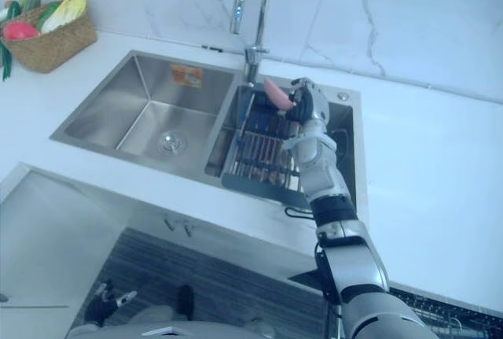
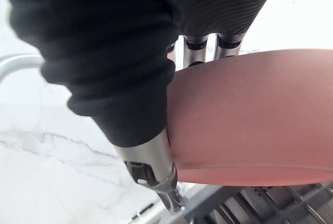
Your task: Walk over to the sink, pick up the cup, carry it to the dishwasher, place the cup inside the dishwasher, then close the dishwasher door
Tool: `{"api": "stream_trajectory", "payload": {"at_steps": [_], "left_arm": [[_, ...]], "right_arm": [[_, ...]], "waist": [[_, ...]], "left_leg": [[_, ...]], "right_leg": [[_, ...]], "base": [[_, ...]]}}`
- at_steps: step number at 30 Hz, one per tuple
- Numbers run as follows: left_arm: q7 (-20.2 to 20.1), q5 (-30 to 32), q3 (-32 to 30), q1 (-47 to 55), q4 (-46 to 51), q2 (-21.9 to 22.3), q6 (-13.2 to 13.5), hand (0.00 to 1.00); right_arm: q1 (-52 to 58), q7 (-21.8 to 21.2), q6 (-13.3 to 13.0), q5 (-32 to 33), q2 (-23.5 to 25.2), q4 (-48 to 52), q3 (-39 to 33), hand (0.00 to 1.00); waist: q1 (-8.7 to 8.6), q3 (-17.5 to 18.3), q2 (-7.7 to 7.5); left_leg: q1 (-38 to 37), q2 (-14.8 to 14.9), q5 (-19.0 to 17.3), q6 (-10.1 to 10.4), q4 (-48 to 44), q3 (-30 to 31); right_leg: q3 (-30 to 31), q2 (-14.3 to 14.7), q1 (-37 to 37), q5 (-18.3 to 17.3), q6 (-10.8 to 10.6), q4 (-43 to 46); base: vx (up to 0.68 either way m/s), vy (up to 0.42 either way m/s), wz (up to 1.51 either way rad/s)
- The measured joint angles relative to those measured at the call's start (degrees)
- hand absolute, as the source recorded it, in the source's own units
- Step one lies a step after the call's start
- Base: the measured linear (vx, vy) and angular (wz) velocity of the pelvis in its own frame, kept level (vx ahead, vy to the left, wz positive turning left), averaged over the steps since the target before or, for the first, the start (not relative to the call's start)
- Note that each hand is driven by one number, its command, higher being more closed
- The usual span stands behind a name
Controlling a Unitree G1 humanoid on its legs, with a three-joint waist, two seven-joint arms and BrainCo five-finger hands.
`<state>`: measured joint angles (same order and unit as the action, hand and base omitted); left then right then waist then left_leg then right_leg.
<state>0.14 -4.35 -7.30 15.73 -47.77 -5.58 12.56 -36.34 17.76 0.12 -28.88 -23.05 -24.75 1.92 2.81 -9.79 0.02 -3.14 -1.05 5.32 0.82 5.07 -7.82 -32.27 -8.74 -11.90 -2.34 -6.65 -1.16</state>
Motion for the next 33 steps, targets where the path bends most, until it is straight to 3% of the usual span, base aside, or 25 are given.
{"api": "stream_trajectory", "payload": {"at_steps": [10,13,17,22,29,31,33], "left_arm": [[1.0,0.0,-1.5,0.2,0.0,0.1,1.7,0.00],[1.0,0.0,-1.5,0.3,0.0,0.6,2.4,0.00],[0.8,0.0,-1.2,0.9,0.0,1.7,2.5,0.00],[-1.8,1.4,0.7,1.2,-0.2,1.3,3.5,0.00],[-8.2,2.4,3.5,0.7,-4.1,-1.2,3.7,0.00],[-9.1,2.5,3.4,0.9,-4.7,-1.9,3.3,0.00],[-9.1,2.1,2.4,1.0,-4.7,-1.7,2.4,0.00]], "right_arm": [[2.8,2.0,-1.0,10.9,0.0,8.6,-5.8,1.00],[5.2,2.8,-1.6,14.5,0.2,13.0,-9.8,1.00],[9.4,4.2,-2.3,16.4,0.1,19.4,-15.0,1.00],[16.3,4.2,-2.5,18.5,-0.1,28.1,-20.7,1.00],[26.5,3.5,-2.5,22.2,-0.1,35.5,-28.2,1.00],[28.7,3.4,-2.5,23.1,0.1,35.6,-30.9,1.00],[29.5,3.4,-2.8,24.4,1.5,35.7,-31.4,1.00]], "waist": [[-1.25,0.0,-0.04],[-0.74,0.6,0.00],[-1.59,1.6,-0.07],[-2.99,3.4,-0.17],[-6.14,4.3,-1.17],[-7.07,4.4,-1.55],[-7.49,4.7,-1.45]], "left_leg": [[-0.2,0.0,0.0,0.0,0.0,-0.6],[-0.2,0.4,0.0,0.0,0.0,-1.6],[0.0,0.9,0.0,0.0,0.0,-2.2],[-0.5,2.1,0.0,0.0,0.0,-4.3],[-1.9,3.7,-1.0,0.4,0.0,-13.1],[-2.9,3.8,-1.5,-0.1,0.0,-15.9],[-3.5,5.7,-1.3,-1.8,-0.1,-20.7]], "right_leg": [[0.4,0.0,0.0,0.1,0.0,-0.1],[1.7,0.2,0.6,0.4,0.5,-0.1],[2.5,0.6,1.2,0.8,1.0,-0.1],[5.3,1.4,2.3,1.4,1.9,0.2],[16.1,2.3,8.1,3.0,2.3,2.3],[14.4,1.2,9.2,1.0,2.4,3.5],[5.1,-1.1,9.8,-2.6,3.1,5.7]], "base": [[0.00,-0.001,-0.01],[-0.01,-0.005,-0.15],[-0.02,-0.007,-0.14],[-0.05,-0.007,-0.27],[-0.07,0.028,-0.75],[-0.08,0.061,-0.83],[-0.07,0.033,-1.15]]}}
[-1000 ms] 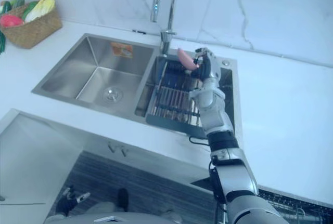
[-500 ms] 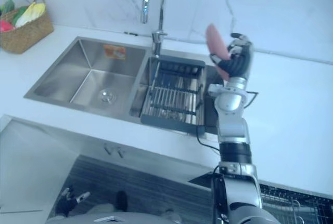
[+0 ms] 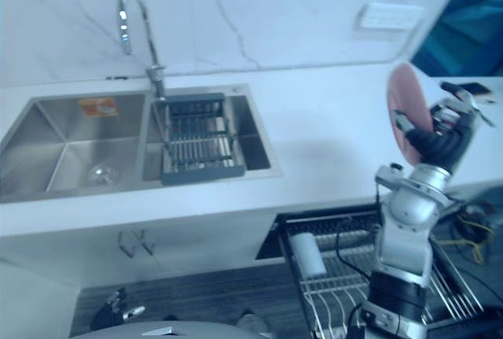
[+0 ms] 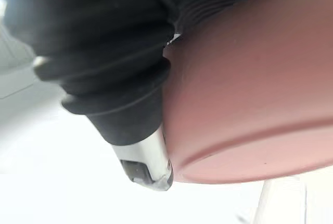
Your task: Walk over to the sink, pick up the cup, carry it to the dishwasher, place the cup inside the dishwasher, then close the dishwasher door
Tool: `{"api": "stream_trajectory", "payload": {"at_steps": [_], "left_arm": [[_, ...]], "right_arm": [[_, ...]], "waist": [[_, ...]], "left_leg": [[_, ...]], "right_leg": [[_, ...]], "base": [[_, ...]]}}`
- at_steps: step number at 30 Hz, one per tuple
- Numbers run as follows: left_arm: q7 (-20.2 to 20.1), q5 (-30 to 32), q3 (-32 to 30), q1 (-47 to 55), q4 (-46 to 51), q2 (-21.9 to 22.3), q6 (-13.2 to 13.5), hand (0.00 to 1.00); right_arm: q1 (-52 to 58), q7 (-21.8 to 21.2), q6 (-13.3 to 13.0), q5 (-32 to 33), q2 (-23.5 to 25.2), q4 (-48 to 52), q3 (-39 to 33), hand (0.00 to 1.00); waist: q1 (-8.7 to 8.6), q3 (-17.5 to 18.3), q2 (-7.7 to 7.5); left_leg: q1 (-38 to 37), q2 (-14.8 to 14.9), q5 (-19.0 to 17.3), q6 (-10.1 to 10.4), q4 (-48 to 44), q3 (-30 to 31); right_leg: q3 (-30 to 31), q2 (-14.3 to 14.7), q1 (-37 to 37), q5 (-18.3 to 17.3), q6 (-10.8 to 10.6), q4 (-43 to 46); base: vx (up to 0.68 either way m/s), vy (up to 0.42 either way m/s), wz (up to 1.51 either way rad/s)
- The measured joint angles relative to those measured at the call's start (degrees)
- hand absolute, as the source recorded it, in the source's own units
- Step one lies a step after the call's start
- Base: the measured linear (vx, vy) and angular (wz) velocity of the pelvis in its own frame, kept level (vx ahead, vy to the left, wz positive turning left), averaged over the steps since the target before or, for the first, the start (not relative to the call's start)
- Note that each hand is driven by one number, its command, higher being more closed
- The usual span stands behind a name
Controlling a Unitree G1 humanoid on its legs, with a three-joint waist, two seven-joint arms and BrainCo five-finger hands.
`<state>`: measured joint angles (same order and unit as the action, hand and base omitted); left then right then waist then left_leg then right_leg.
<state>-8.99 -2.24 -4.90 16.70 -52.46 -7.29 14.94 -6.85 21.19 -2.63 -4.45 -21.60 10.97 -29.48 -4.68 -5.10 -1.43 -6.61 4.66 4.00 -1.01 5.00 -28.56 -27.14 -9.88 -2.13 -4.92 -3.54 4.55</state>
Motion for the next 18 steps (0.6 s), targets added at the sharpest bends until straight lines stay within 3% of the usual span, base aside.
{"api": "stream_trajectory", "payload": {"at_steps": [1,2,3,4,6,7,8,9,12,14,16,18], "left_arm": [[0.1,-0.8,-0.7,0.7,-0.1,0.3,-0.9,0.00],[0.2,-1.8,-1.9,0.4,-0.2,0.2,-1.7,0.00],[0.3,-2.3,-2.1,0.1,-0.3,0.1,-2.0,0.00],[0.8,-2.9,-2.4,-0.4,-0.5,-0.1,-2.6,0.00],[1.1,-4.0,-2.5,-0.6,-0.4,-0.7,-2.6,0.00],[1.1,-4.4,-3.0,-0.9,-0.4,-1.7,-2.7,0.00],[1.2,-4.3,-3.6,-1.2,-0.5,-2.4,-3.0,0.00],[1.4,-4.3,-4.5,-2.2,-0.5,-2.4,-4.0,0.00],[1.3,-3.5,-5.2,-3.3,0.1,0.3,-5.8,0.00],[1.3,-1.5,-5.3,-3.0,0.1,2.5,-5.8,0.00],[1.3,-0.5,-5.3,-2.3,0.1,3.6,-5.7,0.00],[1.3,0.0,-5.3,-1.7,0.2,3.9,-5.2,0.00]], "right_arm": [[-0.1,-0.2,-1.4,0.1,1.4,0.2,1.1,1.00],[0.2,-1.2,-2.5,0.0,2.2,0.6,2.6,1.00],[0.4,-1.4,-2.8,0.0,2.7,0.9,2.7,1.00],[0.6,-1.4,-3.3,-0.1,3.3,1.7,2.8,1.00],[0.7,-1.4,-4.7,-0.4,3.2,2.5,3.4,1.00],[0.7,-1.4,-5.4,-0.5,3.2,4.0,4.6,1.00],[0.6,-1.7,-6.1,-0.6,3.2,4.7,5.3,1.00],[0.1,-2.1,-6.1,-0.7,2.8,5.6,6.2,1.00],[-0.2,-3.9,-3.6,-1.7,2.0,6.1,6.8,1.00],[0.4,-6.2,-1.1,-1.8,0.8,6.1,6.7,1.00],[1.6,-7.2,-0.2,-2.7,0.6,6.1,6.8,1.00],[2.4,-8.5,0.8,-2.8,0.8,6.1,7.1,1.00]], "waist": [[0.81,0.3,0.18],[1.20,-0.1,-0.42],[1.26,-0.2,-0.43],[1.47,-0.3,-0.33],[1.83,0.2,-1.98],[2.68,0.3,-3.84],[3.19,0.5,-4.93],[3.73,0.4,-5.03],[3.27,-0.9,-1.74],[3.08,-1.3,0.73],[2.76,-1.4,2.39],[2.70,-1.4,2.76]], "left_leg": [[0.2,1.9,-0.3,-0.7,0.0,-4.1],[-0.1,3.8,-0.2,-0.5,0.0,-7.0],[-0.2,4.8,-0.2,0.0,0.0,-7.9],[-0.6,6.5,0.1,0.9,0.0,-9.7],[-1.2,7.8,1.0,2.8,0.0,-11.9],[-1.5,8.0,1.9,4.2,0.0,-14.2],[-1.6,7.9,2.4,4.9,0.0,-15.4],[-1.2,8.6,3.7,5.6,-0.3,-16.1],[-1.4,10.8,5.8,6.9,-0.3,-16.9],[-0.9,11.1,6.4,7.1,0.0,-16.5],[-0.3,11.1,6.6,7.1,0.0,-15.2],[0.1,11.1,6.6,7.1,0.0,-14.7]], "right_leg": [[-5.1,-1.8,1.5,0.7,4.9,4.6],[-8.5,-4.1,2.7,0.3,7.6,11.5],[-9.7,-5.2,2.6,-0.2,8.0,14.4],[-11.1,-6.9,1.3,-0.9,7.5,18.2],[-11.2,-8.5,-1.8,-0.7,5.8,17.7],[-11.4,-8.7,-4.4,4.7,4.8,12.6],[-11.0,-8.4,-5.5,6.7,2.0,9.0],[-11.4,-5.9,-6.6,6.7,-0.5,3.4],[-11.3,-1.6,-8.7,7.7,-2.2,-3.8],[-11.6,-0.7,-9.0,7.5,-3.9,-5.5],[-12.3,-0.6,-8.8,7.1,-4.5,-5.8],[-12.6,-0.5,-8.7,6.9,-4.8,-6.0]], "base": [[-0.14,-0.010,-1.58],[-0.14,-0.035,-1.52],[-0.14,-0.067,-1.12],[-0.08,-0.090,-0.73],[-0.07,-0.217,-0.86],[-0.05,-0.293,-0.95],[-0.04,-0.330,-0.96],[-0.06,-0.306,-0.76],[-0.11,-0.208,-0.33],[-0.14,-0.121,-0.02],[-0.11,0.000,0.14],[-0.07,0.018,0.11]]}}
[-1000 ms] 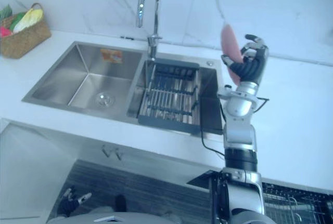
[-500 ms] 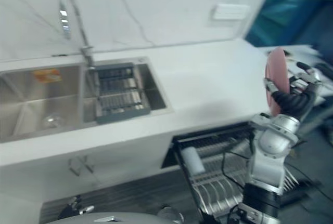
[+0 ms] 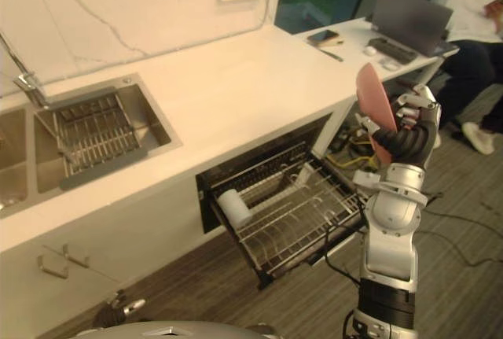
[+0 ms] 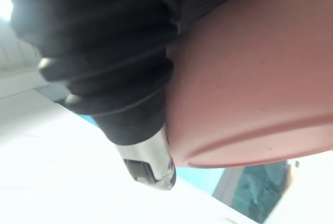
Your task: Walk over to the sink, pick up the cup, carry it to the dishwasher, place the cup inside the dishwasher, then close the dishwasher door
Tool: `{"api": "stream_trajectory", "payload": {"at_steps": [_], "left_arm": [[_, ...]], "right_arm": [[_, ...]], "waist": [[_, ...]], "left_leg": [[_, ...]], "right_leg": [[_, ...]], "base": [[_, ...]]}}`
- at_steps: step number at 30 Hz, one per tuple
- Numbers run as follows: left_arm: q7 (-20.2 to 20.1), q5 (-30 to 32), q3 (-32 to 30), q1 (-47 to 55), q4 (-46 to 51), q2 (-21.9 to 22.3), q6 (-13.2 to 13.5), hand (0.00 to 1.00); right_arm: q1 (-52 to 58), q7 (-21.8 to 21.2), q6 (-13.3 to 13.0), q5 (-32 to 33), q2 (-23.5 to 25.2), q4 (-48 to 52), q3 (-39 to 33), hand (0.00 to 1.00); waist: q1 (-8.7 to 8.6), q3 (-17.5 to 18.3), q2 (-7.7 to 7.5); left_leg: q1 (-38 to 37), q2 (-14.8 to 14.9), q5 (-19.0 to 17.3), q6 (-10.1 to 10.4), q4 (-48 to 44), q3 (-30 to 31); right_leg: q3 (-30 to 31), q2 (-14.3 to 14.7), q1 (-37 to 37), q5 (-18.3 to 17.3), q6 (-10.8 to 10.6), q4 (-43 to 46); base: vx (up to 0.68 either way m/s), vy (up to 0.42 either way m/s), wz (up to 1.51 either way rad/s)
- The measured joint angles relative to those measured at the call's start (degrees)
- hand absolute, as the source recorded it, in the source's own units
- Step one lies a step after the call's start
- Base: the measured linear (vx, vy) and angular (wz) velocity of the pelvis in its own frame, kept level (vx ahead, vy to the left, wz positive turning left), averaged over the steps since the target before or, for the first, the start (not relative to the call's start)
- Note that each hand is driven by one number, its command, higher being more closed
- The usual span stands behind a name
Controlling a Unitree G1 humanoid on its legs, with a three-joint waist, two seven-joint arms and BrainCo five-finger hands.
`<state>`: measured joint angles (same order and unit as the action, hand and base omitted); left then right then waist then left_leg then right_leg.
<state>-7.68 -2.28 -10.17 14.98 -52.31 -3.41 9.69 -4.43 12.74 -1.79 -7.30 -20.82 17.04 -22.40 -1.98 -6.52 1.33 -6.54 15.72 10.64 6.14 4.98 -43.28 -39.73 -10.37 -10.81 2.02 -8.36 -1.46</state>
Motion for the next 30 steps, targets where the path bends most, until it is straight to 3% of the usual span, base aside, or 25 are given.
{"api": "stream_trajectory", "payload": {"at_steps": [5,10,16,23,30], "left_arm": [[0.6,0.2,0.0,0.4,0.0,-1.3,1.4,0.00],[1.1,0.1,1.9,-0.8,0.0,-2.3,1.9,0.00],[1.2,-0.1,4.1,-3.6,0.1,-2.5,1.9,0.00],[1.2,-3.4,6.7,-6.0,2.0,-3.6,1.9,0.00],[1.0,-5.3,10.5,-9.1,5.2,-3.8,2.0,0.00]], "right_arm": [[2.0,-4.0,0.9,-3.7,2.4,-0.3,2.0,1.00],[0.9,-4.0,1.1,-6.7,2.5,-7.1,4.3,1.00],[-4.0,-0.5,3.6,-10.7,2.5,-14.2,4.9,1.00],[-9.5,3.1,5.5,-11.7,2.6,-19.9,6.5,1.00],[-17.6,5.0,7.2,-15.6,1.0,-29.0,8.7,1.00]], "waist": [[-0.52,-0.5,-1.35],[-0.24,-2.4,-1.73],[0.50,-7.1,0.87],[0.58,-12.3,1.90],[1.31,-16.5,4.13]], "left_leg": [[2.5,-1.6,0.3,-1.1,-0.3,2.7],[5.1,-3.3,-0.1,-2.1,-0.3,5.2],[8.8,-4.6,0.0,-2.6,-0.3,8.1],[12.2,-4.9,0.3,-3.1,0.0,9.2],[15.2,-6.2,0.7,-3.7,-0.3,10.5]], "right_leg": [[-0.2,-0.7,1.5,1.8,-0.1,-0.8],[0.3,-2.6,4.5,2.3,-0.1,0.6],[1.6,-4.6,9.7,2.4,0.0,3.6],[3.5,-5.4,15.1,2.3,0.7,6.0],[4.7,-7.2,19.2,2.3,0.8,8.4]], "base": [[0.01,0.049,0.07],[0.03,0.076,0.01],[-0.02,0.059,-0.04],[-0.05,0.014,-0.09],[0.00,0.006,0.01]]}}
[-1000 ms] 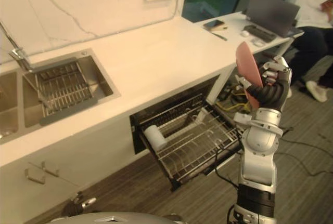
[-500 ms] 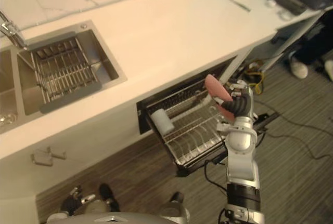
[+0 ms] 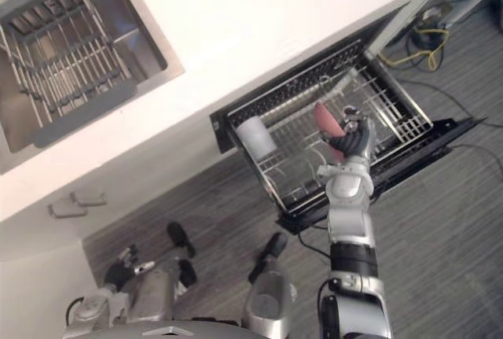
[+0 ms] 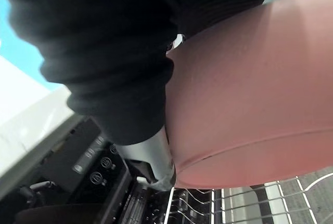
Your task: Walk over to the sink, pick up the cup, carry it to the dishwasher, place the cup inside the dishwasher, then close the dishwasher door
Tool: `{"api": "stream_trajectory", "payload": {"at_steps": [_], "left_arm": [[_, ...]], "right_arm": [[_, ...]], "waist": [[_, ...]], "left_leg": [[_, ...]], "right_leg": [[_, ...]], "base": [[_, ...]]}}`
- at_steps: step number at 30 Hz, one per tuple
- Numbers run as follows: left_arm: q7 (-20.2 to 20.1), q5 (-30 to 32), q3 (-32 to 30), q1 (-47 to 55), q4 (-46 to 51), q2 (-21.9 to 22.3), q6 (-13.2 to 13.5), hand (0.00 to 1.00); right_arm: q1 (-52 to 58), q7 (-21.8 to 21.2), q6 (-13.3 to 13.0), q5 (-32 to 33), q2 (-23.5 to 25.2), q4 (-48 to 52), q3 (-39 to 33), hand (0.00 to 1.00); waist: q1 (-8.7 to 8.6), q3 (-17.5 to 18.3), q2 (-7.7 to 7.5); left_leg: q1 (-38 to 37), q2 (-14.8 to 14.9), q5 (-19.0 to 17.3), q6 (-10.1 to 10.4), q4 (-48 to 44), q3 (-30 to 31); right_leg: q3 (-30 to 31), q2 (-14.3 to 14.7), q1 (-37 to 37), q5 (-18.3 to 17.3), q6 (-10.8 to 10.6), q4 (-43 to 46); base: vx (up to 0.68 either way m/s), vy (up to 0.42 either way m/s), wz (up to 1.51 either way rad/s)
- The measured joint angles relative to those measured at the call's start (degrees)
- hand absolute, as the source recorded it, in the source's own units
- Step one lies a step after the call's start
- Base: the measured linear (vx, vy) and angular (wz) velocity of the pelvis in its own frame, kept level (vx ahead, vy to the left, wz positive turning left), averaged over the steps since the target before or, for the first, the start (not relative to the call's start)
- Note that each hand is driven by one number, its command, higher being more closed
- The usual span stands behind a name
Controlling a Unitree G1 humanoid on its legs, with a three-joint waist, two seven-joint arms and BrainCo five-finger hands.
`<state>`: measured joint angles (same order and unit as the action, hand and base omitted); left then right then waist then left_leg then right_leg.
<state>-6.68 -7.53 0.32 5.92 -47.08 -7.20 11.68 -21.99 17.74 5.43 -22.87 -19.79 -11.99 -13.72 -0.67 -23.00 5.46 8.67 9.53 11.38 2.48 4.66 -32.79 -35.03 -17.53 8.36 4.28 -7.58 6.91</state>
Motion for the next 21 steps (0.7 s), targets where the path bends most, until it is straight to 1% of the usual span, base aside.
{"api": "stream_trajectory", "payload": {"at_steps": [1,3,5,6,8,9,10,11,12,13,17,18,19,21], "left_arm": [[-0.1,-0.2,1.0,-0.7,0.7,0.2,0.0,0.00],[-0.2,-0.9,2.2,-0.9,1.5,0.2,0.0,0.00],[-1.2,-1.5,3.5,-1.8,1.5,0.4,0.0,0.00],[-1.2,-1.8,4.1,-1.9,1.5,0.4,0.1,0.00],[-1.3,-2.5,5.9,-2.6,1.6,0.6,0.2,0.00],[-1.3,-2.5,6.5,-2.7,1.5,0.6,0.2,0.00],[-1.4,-2.9,7.1,-2.9,1.5,0.7,0.2,0.00],[-1.6,-3.7,7.6,-2.9,1.5,0.7,0.2,0.00],[-1.7,-3.8,8.1,-2.9,1.5,0.6,0.3,0.00],[-1.7,-4.7,9.1,-2.9,1.5,0.7,0.4,0.00],[-2.9,-5.8,11.4,-2.9,1.6,0.9,0.7,0.00],[-3.3,-5.9,11.4,-2.9,1.7,1.0,0.8,0.00],[-3.7,-5.9,11.4,-2.9,2.0,1.1,0.7,0.00],[-4.0,-5.8,11.6,-2.8,2.2,1.1,0.7,0.00]], "right_arm": [[-2.4,0.1,0.0,-0.1,-1.4,-2.4,0.6,1.00],[-5.6,0.1,0.2,-0.2,-3.2,-6.0,2.0,1.00],[-10.6,0.1,0.4,-1.9,-6.5,-11.4,4.4,1.00],[-12.1,0.1,0.6,-2.2,-7.4,-12.7,4.9,1.00],[-17.6,0.2,1.1,-2.4,-10.8,-17.5,6.8,1.00],[-18.8,0.3,1.1,-2.6,-11.5,-18.7,6.8,1.00],[-20.2,0.4,1.2,-3.8,-12.5,-20.5,6.9,1.00],[-21.1,0.4,1.4,-4.5,-13.1,-22.1,7.0,1.00],[-22.2,0.5,2.3,-4.6,-13.8,-24.6,7.9,1.00],[-22.6,0.6,2.7,-4.7,-14.8,-26.8,9.1,0.00],[-22.9,0.2,4.7,-3.6,-15.7,-29.6,9.1,0.00],[-22.8,-0.1,5.7,-1.2,-15.6,-29.8,9.0,0.00],[-22.5,-0.4,6.2,1.3,-15.6,-29.8,8.9,0.00],[-22.1,-1.9,6.2,5.8,-15.6,-29.7,8.5,0.00]], "waist": [[0.13,-1.0,0.89],[0.23,-1.6,1.73],[0.91,-2.5,3.70],[1.10,-2.7,4.27],[1.86,-3.7,6.53],[2.14,-3.9,7.08],[2.31,-4.0,7.94],[2.43,-3.8,8.26],[2.66,-3.8,8.33],[2.67,-3.7,8.42],[2.47,-3.5,8.71],[2.33,-3.4,8.85],[2.19,-3.2,9.07],[2.08,-3.1,9.20]], "left_leg": [[0.5,-0.5,0.1,-0.1,0.0,0.4],[1.2,-1.0,0.1,-0.1,0.0,1.2],[2.1,-1.5,0.3,-0.4,0.0,1.8],[2.4,-1.6,0.4,-0.6,0.0,1.9],[3.5,-2.5,0.5,-0.7,0.0,3.0],[3.8,-2.7,0.5,-0.7,0.0,3.1],[4.3,-3.0,0.7,-0.9,0.0,3.2],[4.6,-3.3,0.7,-1.0,0.0,3.2],[4.7,-3.6,0.8,-1.1,0.0,3.3],[4.7,-4.1,0.9,-1.2,0.0,3.7],[4.7,-5.3,0.9,-1.2,0.0,5.4],[4.7,-5.6,0.9,-1.1,0.0,6.2],[4.7,-5.8,0.9,-1.1,0.0,6.2],[4.5,-6.0,0.9,-1.1,0.0,6.2]], "right_leg": [[0.0,-0.6,0.6,0.0,0.0,0.5],[0.1,-1.1,1.4,0.0,0.0,1.1],[0.4,-1.9,2.6,0.0,0.0,1.9],[0.5,-2.1,3.0,0.0,-0.1,2.2],[1.3,-3.1,4.9,0.0,-0.1,3.5],[1.6,-3.4,5.4,0.0,-0.1,3.8],[1.6,-3.9,6.0,0.0,-0.1,4.3],[1.7,-4.3,6.5,0.0,-0.2,4.6],[2.0,-4.7,7.0,0.0,-0.2,4.9],[2.2,-5.3,7.2,0.0,-0.2,5.3],[2.9,-6.7,7.7,0.1,-0.5,6.0],[2.9,-7.0,7.7,0.2,-0.7,6.1],[3.0,-7.2,7.7,0.2,-0.7,6.2],[3.2,-7.5,7.6,0.2,-0.7,6.2]], "base": [[-0.02,0.040,0.08],[-0.02,0.032,0.08],[-0.02,0.027,0.08],[-0.02,0.025,0.05],[0.00,0.000,0.00],[0.00,0.000,0.00],[0.00,0.021,0.04],[0.00,0.000,0.00],[0.00,0.000,0.00],[0.03,0.004,0.02],[0.01,0.000,0.02],[0.01,-0.009,0.04],[0.00,0.000,0.00],[0.00,0.000,0.00]]}}
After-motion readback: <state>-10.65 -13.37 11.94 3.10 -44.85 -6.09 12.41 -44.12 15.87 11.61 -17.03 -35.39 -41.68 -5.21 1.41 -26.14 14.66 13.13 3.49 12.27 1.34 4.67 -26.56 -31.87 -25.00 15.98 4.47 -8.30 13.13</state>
